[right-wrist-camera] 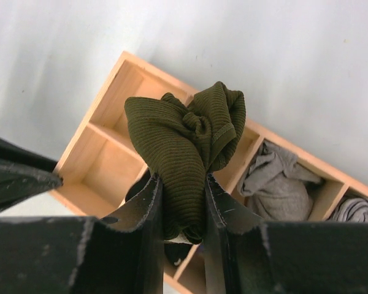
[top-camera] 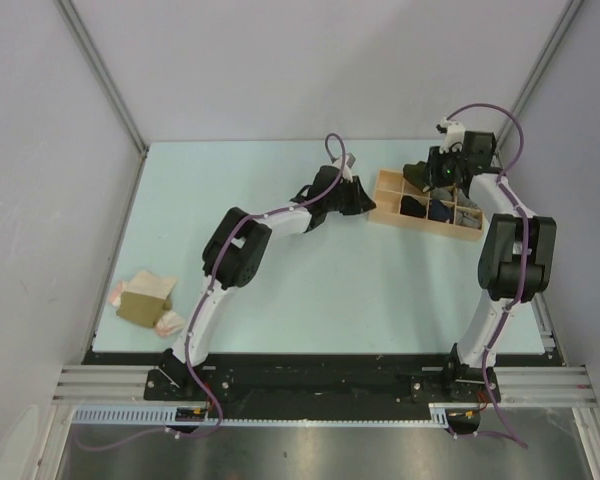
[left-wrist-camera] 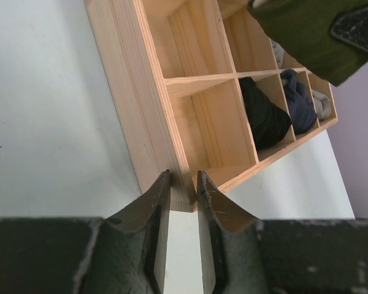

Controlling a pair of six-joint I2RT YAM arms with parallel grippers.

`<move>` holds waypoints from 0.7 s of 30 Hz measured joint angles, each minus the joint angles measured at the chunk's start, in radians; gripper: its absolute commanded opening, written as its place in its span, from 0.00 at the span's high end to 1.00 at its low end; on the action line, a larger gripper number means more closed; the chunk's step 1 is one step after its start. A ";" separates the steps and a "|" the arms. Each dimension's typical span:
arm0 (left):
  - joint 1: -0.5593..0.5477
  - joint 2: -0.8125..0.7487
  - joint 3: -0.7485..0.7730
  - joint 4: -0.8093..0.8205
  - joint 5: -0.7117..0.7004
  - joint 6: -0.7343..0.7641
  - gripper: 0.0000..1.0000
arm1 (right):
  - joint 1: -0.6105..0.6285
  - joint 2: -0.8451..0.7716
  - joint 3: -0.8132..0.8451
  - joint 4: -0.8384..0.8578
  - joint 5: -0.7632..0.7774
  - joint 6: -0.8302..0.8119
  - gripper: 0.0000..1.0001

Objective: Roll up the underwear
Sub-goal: Place the underwear in the storage box.

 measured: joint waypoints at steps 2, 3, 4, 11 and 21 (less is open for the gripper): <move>0.000 -0.005 -0.011 0.008 0.010 0.000 0.73 | 0.021 0.000 -0.001 0.016 0.037 -0.007 1.00; 0.000 -0.007 -0.017 0.013 0.014 -0.001 0.73 | 0.029 0.000 -0.002 0.025 0.052 -0.010 1.00; 0.000 -0.008 -0.021 0.017 0.017 -0.001 0.73 | 0.035 0.000 -0.003 0.035 0.066 -0.014 1.00; 0.000 -0.011 -0.038 0.043 0.027 -0.003 0.72 | 0.050 0.003 -0.003 0.071 0.140 -0.061 1.00; 0.000 -0.011 -0.040 0.043 0.053 -0.003 0.69 | 0.064 0.034 -0.003 0.055 0.169 -0.147 1.00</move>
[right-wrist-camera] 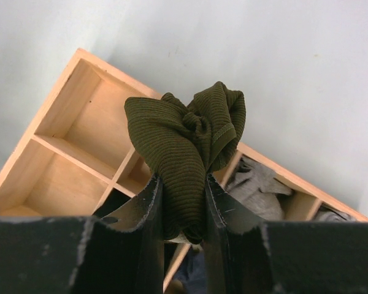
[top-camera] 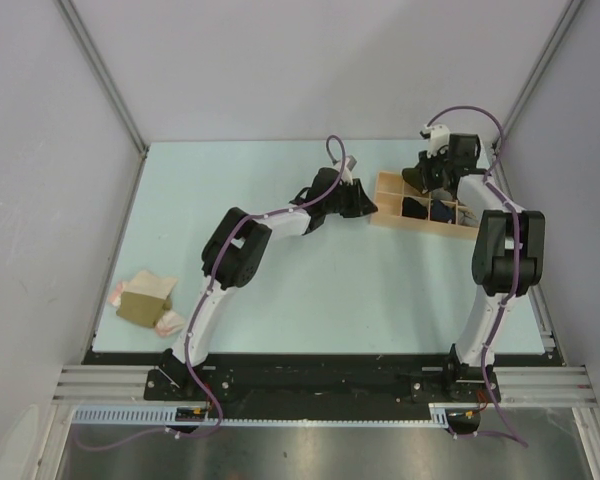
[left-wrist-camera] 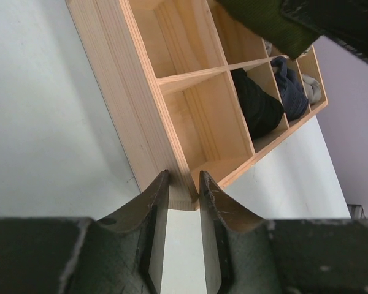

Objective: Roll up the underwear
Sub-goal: Place the underwear in the storage box.

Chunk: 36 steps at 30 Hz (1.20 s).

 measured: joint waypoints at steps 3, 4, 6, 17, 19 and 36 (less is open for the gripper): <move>0.000 0.000 0.000 -0.003 0.012 0.000 0.68 | 0.014 0.034 0.000 0.000 0.010 -0.020 1.00; -0.001 0.000 0.000 -0.004 0.014 0.000 0.68 | 0.016 0.045 0.001 -0.002 0.013 -0.025 1.00; -0.001 0.000 0.000 -0.005 0.016 0.000 0.66 | 0.020 0.064 0.005 -0.003 0.020 -0.036 1.00; -0.005 0.000 0.000 -0.027 0.027 0.006 0.42 | 0.021 0.104 0.043 -0.007 0.047 -0.118 1.00; -0.010 0.000 0.001 -0.040 0.034 0.013 0.39 | 0.021 0.119 0.059 -0.006 0.044 -0.139 1.00; -0.009 -0.043 -0.020 -0.064 0.040 0.061 0.34 | 0.023 0.266 0.230 -0.093 0.014 -0.338 1.00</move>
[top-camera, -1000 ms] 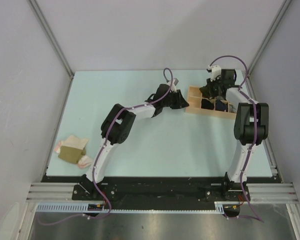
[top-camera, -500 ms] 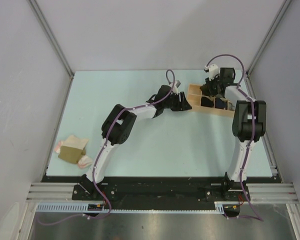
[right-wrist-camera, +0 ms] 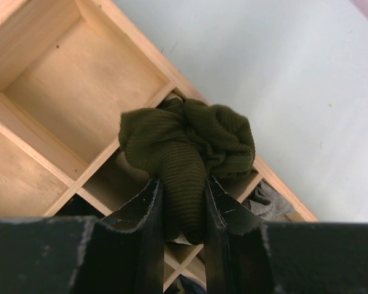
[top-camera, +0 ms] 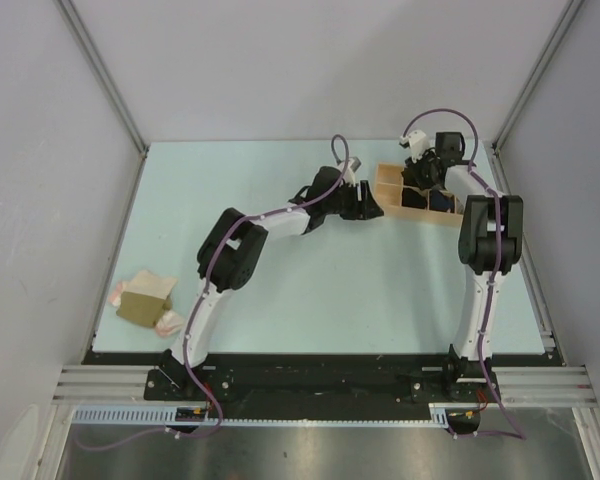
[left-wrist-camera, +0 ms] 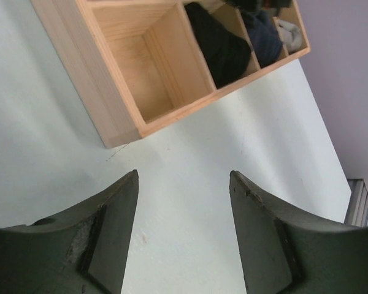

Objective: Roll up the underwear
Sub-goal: Place the underwear in the storage box.

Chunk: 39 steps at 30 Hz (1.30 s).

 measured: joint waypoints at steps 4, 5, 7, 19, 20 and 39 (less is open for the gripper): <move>0.010 -0.076 -0.043 0.001 -0.003 0.020 0.34 | 0.000 0.060 0.112 -0.104 -0.006 -0.023 1.00; 0.013 -0.099 -0.056 0.005 -0.005 0.028 0.34 | 0.000 0.078 0.147 -0.138 -0.008 -0.028 0.99; 0.021 -0.150 -0.088 0.013 -0.009 0.042 0.34 | 0.000 0.111 0.211 -0.195 -0.010 -0.035 0.95; 0.051 -0.341 -0.331 0.089 -0.010 0.072 0.33 | -0.026 0.160 0.330 -0.319 -0.103 -0.021 0.50; 0.053 -0.353 -0.352 0.097 -0.010 0.072 0.33 | -0.031 0.158 0.330 -0.320 -0.115 -0.014 0.46; 0.080 -0.484 -0.543 0.201 -0.004 0.062 0.33 | -0.061 0.122 0.330 -0.436 -0.180 0.108 0.41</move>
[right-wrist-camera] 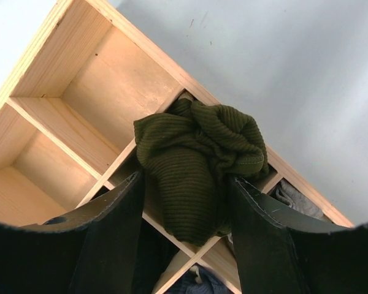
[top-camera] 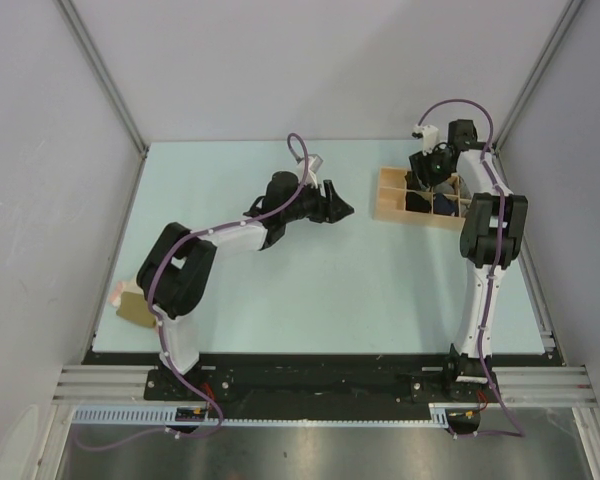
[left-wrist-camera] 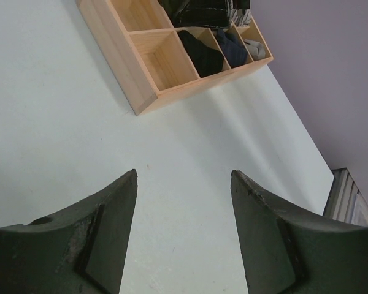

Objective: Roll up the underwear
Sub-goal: Place the underwear in the storage box.

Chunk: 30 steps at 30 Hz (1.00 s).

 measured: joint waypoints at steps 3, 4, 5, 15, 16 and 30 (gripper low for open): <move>0.001 0.000 0.000 0.007 0.005 -0.001 0.33 | -0.001 -0.005 0.000 -0.006 0.002 0.006 0.40; 0.002 0.000 0.000 0.009 0.006 -0.001 0.33 | -0.002 -0.006 0.000 -0.010 0.003 0.007 0.40; 0.002 0.000 0.000 0.012 0.006 -0.001 0.33 | -0.002 -0.010 0.000 -0.014 0.004 0.007 0.41; 0.005 0.000 -0.007 0.024 0.007 -0.011 0.33 | -0.002 -0.046 0.010 -0.053 0.029 0.014 0.43; 0.005 0.000 -0.009 0.025 0.008 -0.011 0.33 | -0.002 -0.046 0.013 -0.057 0.031 0.015 0.49; 0.010 0.000 -0.034 0.055 0.018 -0.030 0.33 | 0.004 0.000 0.104 -0.133 0.063 0.004 0.84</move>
